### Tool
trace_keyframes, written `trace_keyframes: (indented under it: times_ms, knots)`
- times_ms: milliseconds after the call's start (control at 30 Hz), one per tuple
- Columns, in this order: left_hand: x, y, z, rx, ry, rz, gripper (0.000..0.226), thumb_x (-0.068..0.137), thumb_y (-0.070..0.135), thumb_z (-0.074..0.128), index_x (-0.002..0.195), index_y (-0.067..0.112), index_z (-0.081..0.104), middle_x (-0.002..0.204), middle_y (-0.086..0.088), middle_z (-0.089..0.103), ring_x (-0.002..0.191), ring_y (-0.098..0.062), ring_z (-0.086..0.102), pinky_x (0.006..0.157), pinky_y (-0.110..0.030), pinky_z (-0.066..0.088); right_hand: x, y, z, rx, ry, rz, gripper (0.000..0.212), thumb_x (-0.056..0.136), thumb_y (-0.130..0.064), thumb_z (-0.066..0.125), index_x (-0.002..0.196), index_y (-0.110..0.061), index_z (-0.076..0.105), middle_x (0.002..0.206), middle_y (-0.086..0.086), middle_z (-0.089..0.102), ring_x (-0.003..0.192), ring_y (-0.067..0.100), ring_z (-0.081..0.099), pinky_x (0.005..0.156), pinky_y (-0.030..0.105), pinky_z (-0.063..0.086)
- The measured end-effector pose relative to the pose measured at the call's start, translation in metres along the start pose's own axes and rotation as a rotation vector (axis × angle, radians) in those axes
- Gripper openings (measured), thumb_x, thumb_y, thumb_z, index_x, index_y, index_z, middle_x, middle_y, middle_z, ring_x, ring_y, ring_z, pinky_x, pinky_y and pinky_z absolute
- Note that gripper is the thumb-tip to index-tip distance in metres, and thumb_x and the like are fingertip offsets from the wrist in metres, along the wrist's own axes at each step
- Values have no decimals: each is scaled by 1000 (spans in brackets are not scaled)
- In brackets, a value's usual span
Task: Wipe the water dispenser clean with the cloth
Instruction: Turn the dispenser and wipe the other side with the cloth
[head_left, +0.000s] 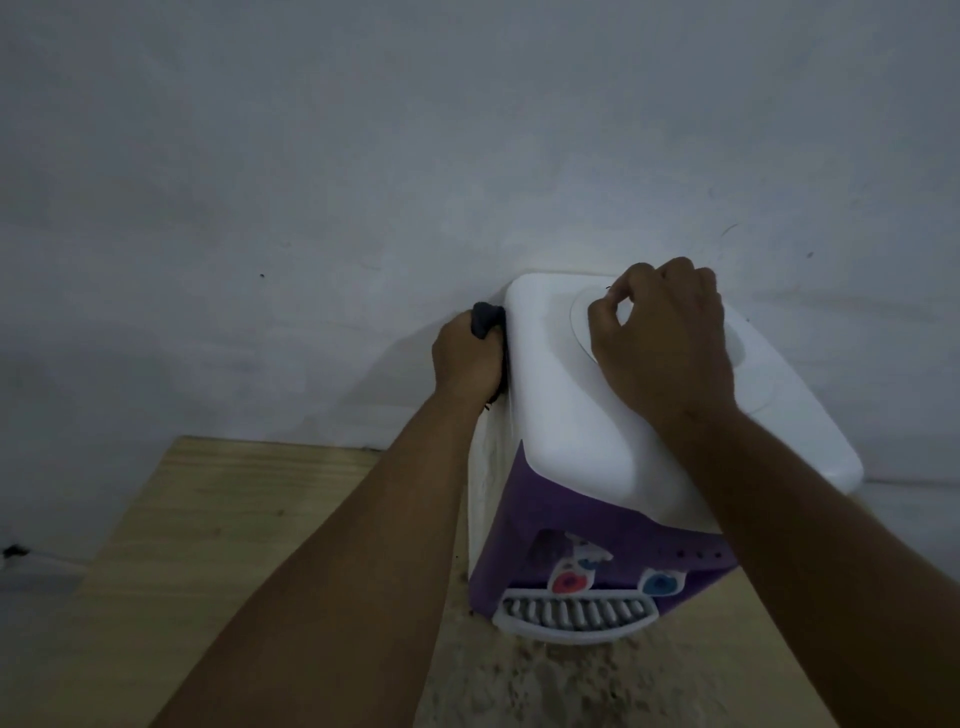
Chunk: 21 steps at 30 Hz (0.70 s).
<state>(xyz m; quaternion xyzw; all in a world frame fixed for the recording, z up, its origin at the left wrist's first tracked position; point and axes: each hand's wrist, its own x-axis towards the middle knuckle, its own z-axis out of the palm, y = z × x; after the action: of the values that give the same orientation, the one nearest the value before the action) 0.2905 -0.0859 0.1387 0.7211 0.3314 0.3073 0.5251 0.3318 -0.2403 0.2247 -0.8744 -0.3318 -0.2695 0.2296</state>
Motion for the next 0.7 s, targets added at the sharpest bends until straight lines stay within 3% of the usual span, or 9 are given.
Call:
trace_keyframes:
  times_ms: [200,367,467,600,700]
  knots:
    - [-36,-16,-18,-90,-82,113,26,93,13,51,67,9,50,67,-15,60,58,-16,52,55,-31,43,1,1,1,-10,5,-12,23,91,-29,46,92,-11,61,98,8,55,95,20,42,90,38,41]
    - [-75,-28,-27,-188,-83,163,29,94,15,58,67,15,48,64,-2,56,60,-12,52,57,-29,45,1,-1,0,-27,12,-34,24,90,-29,47,93,-10,62,98,9,55,98,24,45,90,38,39]
    - [-97,-32,-30,-250,-65,200,29,94,18,60,68,24,50,65,2,56,61,-16,55,59,-37,48,0,-2,-1,-27,59,-62,21,89,-27,49,93,-11,62,98,9,55,98,25,46,89,37,39]
    - [-118,-42,-35,-309,-118,230,8,93,19,61,85,18,63,67,3,60,57,-14,57,55,-34,43,-2,-5,1,-70,114,-136,20,88,-23,48,89,-8,61,94,10,53,95,26,46,85,37,39]
    - [-122,-44,-41,-270,-146,268,7,92,11,60,93,13,67,77,-1,65,65,-15,62,58,-30,47,-1,-9,3,-121,120,-205,21,89,-22,47,84,-7,61,89,9,51,91,26,46,82,39,41]
